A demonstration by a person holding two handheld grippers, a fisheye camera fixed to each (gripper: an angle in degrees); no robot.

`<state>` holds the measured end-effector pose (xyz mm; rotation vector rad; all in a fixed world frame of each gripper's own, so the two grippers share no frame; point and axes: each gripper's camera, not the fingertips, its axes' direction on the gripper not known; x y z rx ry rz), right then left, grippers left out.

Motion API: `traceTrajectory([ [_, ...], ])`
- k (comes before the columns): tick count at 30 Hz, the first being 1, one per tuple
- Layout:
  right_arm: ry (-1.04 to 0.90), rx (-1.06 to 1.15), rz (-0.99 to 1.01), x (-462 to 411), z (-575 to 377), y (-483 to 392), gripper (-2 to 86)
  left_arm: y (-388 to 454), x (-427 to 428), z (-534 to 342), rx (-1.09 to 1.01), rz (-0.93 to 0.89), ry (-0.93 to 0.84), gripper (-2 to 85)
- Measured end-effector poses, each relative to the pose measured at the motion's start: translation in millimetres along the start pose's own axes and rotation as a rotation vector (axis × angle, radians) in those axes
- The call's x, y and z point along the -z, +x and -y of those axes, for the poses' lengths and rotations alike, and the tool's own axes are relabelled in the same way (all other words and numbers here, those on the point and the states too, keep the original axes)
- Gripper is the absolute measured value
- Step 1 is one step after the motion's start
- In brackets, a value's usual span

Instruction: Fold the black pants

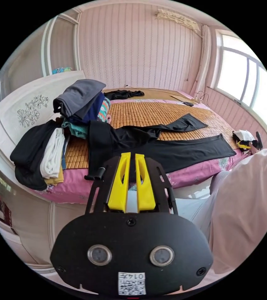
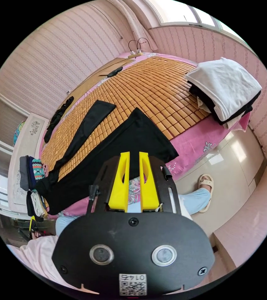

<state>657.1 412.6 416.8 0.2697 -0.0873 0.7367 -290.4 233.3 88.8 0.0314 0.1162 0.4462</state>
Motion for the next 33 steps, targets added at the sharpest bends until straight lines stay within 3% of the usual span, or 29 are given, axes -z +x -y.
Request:
traceTrajectory([
  [8,0.003,0.21,0.034,17,-39,-29,6.3,74,-37,26,-0.202,-0.133,0.024,5.8],
  [18,0.051,0.127,0.179,35,-90,20,5.7,159,-81,26,-0.39,-0.258,0.036,5.8],
  [24,0.007,0.202,0.196,25,-83,19,4.9,177,-121,20,-0.358,-0.232,-0.013,5.9],
  [33,-0.055,0.374,0.187,-17,14,-52,6.3,171,-184,53,-0.275,-0.18,-0.056,7.1],
])
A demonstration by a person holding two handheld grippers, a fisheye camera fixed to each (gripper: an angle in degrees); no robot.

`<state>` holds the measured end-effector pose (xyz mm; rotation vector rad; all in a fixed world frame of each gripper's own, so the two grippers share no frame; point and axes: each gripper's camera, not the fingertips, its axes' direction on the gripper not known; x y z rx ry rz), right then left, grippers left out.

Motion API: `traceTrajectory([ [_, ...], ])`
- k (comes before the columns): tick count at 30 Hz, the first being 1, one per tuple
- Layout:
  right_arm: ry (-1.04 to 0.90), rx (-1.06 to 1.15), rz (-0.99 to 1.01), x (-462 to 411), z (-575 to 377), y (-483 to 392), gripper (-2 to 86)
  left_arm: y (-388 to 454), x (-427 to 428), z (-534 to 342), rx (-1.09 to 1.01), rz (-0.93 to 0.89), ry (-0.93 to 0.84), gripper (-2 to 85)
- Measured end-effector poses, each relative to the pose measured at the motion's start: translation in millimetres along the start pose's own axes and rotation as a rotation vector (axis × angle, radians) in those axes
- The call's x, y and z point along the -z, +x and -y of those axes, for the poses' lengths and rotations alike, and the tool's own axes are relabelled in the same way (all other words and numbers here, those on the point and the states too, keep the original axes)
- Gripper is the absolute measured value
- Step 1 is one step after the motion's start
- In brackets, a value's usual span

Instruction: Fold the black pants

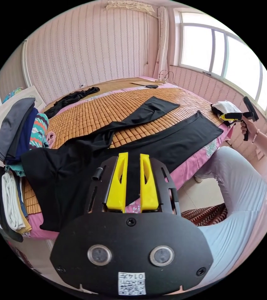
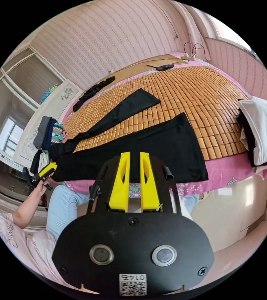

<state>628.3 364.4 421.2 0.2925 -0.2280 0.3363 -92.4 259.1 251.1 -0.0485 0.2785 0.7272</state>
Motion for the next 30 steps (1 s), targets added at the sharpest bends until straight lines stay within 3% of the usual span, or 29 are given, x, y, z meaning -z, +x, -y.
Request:
traceTrajectory([
  [16,-0.133,-0.152,-0.076,-156,236,45,13.2,-79,-153,96,0.032,0.144,-0.209,10.1],
  [24,-0.089,-0.173,0.058,-185,266,53,1.7,-97,-181,108,0.039,0.074,-0.228,4.4],
  [30,0.114,-0.071,0.271,-118,270,37,0.4,-97,-180,117,-0.076,0.112,-0.221,-0.1],
])
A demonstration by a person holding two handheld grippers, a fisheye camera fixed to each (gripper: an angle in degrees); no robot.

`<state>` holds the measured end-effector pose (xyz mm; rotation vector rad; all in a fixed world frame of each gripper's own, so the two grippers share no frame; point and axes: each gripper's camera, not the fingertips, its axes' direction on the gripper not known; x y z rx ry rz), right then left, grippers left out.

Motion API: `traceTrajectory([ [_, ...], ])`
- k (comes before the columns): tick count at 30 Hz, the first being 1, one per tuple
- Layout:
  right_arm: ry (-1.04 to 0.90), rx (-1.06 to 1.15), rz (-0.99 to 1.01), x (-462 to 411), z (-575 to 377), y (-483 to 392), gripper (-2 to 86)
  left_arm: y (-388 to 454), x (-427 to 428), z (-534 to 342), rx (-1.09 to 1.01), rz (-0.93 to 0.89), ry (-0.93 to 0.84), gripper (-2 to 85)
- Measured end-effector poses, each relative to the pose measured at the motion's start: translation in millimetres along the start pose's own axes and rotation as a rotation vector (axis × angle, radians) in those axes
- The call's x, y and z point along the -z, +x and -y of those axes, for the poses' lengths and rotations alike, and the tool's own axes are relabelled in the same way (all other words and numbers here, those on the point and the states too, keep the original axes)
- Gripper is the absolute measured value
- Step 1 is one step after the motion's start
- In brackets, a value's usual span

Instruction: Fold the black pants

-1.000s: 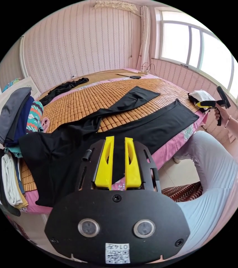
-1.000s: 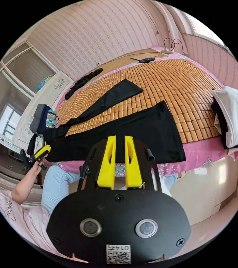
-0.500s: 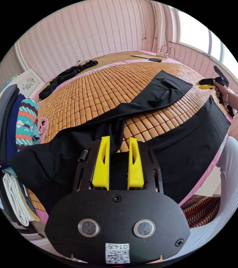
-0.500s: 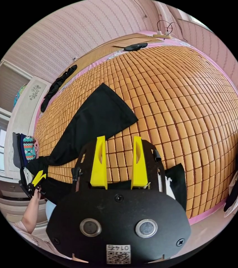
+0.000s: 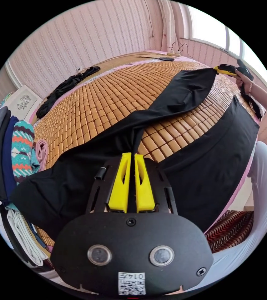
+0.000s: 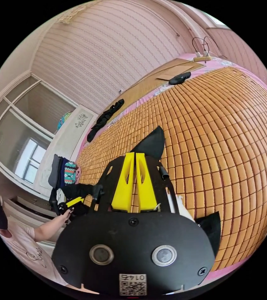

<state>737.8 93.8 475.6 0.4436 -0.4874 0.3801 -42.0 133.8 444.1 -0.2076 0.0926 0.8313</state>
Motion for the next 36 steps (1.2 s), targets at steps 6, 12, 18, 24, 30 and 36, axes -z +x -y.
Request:
traceTrajectory([
  [6,0.107,0.257,-0.127,72,31,-80,0.5,-10,16,6,-0.069,0.001,0.085,-0.3],
  [12,-0.013,0.145,-0.296,21,81,-52,1.5,-18,3,11,-0.073,-0.08,0.084,3.1],
  [18,-0.104,0.024,-0.424,-26,66,-17,3.5,-22,4,13,-0.069,-0.098,0.091,5.3],
  [24,-0.324,0.133,-0.541,-58,40,-14,5.5,-80,23,15,0.073,-0.078,0.158,5.6],
  [30,-0.39,0.167,-0.684,-89,33,-13,5.2,-127,-20,30,0.139,0.058,0.015,5.9],
  [36,-0.386,0.161,-0.705,-99,46,-12,2.5,-133,-80,50,0.17,0.113,-0.068,2.4],
])
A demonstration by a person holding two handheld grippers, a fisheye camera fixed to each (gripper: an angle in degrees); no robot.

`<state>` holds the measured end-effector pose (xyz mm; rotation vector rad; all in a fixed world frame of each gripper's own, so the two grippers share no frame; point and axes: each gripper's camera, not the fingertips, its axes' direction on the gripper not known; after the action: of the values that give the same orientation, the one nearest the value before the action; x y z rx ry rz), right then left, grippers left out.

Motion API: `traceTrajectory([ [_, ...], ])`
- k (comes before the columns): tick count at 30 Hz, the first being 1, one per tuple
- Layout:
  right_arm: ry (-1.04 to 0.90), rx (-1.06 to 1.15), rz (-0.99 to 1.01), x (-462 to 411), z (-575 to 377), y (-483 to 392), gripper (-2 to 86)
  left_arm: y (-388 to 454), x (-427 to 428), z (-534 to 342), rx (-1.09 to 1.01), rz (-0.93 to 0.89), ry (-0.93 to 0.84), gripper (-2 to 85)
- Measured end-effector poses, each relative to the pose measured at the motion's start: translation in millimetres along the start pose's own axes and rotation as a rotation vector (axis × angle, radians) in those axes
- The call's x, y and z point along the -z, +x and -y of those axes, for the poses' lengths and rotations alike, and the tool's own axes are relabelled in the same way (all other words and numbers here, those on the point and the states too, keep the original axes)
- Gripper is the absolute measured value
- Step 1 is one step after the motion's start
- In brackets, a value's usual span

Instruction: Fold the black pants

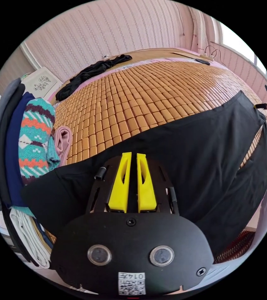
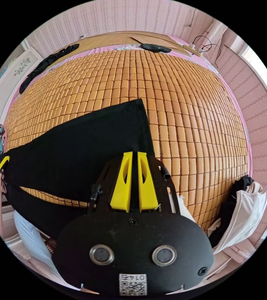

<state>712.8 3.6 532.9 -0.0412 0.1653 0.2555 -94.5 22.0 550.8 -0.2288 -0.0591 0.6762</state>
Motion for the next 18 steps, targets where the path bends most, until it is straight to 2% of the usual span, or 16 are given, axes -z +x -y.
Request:
traceTrajectory([
  [2,-0.007,-0.027,0.023,-1,7,6,1.9,-6,-6,6,0.046,-0.032,0.007,0.7],
  [7,0.018,-0.074,0.076,-2,14,14,1.6,-4,-23,20,0.034,0.042,0.001,-0.8],
  [10,0.034,-0.082,0.089,0,9,17,2.2,-11,-27,19,0.087,0.003,0.019,-0.4],
  [14,0.122,-0.088,0.11,24,-32,26,5.8,-19,-7,6,0.146,-0.038,0.119,0.0],
  [18,0.139,-0.087,0.175,44,-93,40,8.4,-4,32,-30,0.055,-0.108,0.201,0.4],
])
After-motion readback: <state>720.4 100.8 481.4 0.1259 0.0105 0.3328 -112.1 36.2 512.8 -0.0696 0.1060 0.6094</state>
